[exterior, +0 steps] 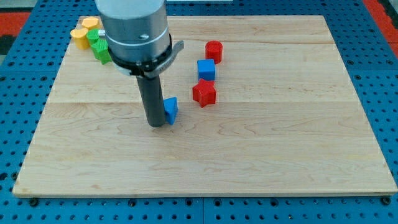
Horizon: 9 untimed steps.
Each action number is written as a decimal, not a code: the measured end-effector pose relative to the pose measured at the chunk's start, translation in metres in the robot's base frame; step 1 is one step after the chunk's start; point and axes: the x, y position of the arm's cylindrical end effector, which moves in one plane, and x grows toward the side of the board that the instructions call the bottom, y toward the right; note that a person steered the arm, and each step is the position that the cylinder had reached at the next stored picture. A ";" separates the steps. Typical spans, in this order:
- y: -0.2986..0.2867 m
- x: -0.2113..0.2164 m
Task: Move the blue triangle slightly a bit up towards the center
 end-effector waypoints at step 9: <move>-0.063 -0.020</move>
